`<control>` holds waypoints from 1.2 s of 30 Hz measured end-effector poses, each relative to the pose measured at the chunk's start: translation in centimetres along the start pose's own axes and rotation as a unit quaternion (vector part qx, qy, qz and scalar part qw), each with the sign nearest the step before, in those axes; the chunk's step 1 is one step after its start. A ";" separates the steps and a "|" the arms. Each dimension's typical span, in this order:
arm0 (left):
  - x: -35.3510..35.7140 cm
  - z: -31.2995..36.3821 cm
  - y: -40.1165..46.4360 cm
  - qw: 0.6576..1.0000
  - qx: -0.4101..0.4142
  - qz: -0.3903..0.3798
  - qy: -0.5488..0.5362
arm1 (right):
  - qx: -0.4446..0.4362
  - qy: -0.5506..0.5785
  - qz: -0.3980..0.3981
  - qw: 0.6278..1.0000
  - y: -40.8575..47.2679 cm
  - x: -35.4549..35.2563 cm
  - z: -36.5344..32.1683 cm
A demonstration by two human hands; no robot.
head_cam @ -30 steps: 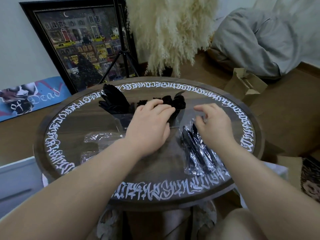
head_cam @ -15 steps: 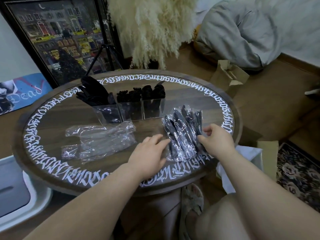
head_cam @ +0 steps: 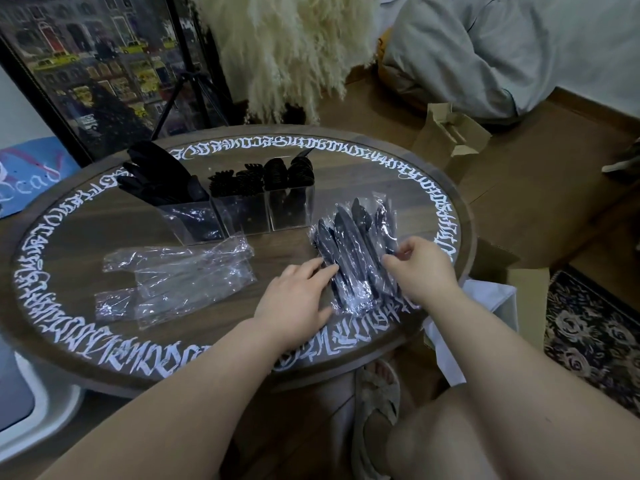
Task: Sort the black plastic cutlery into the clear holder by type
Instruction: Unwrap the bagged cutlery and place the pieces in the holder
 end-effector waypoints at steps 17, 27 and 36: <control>-7.2 -6.0 -5.2 0.956 -0.119 0.193 -0.187 | -0.289 0.001 -0.089 0.953 -6.8 3.0 -9.4; -9.5 -11.0 -9.8 0.930 -0.187 0.230 -0.216 | -0.202 0.039 -0.174 0.963 -6.1 6.2 -12.8; -8.8 -14.4 -11.5 0.956 -0.225 0.163 -0.098 | -0.103 0.157 -0.194 0.963 -6.5 9.8 -13.1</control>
Point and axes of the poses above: each hand's wrist, its own y-axis towards the middle knuckle, its own x-axis out of the palm, z = x × y, the point moved 7 cm from there along y, towards the middle knuckle, and after that the axes turned 2 degrees about z, right-handed, at the moved point
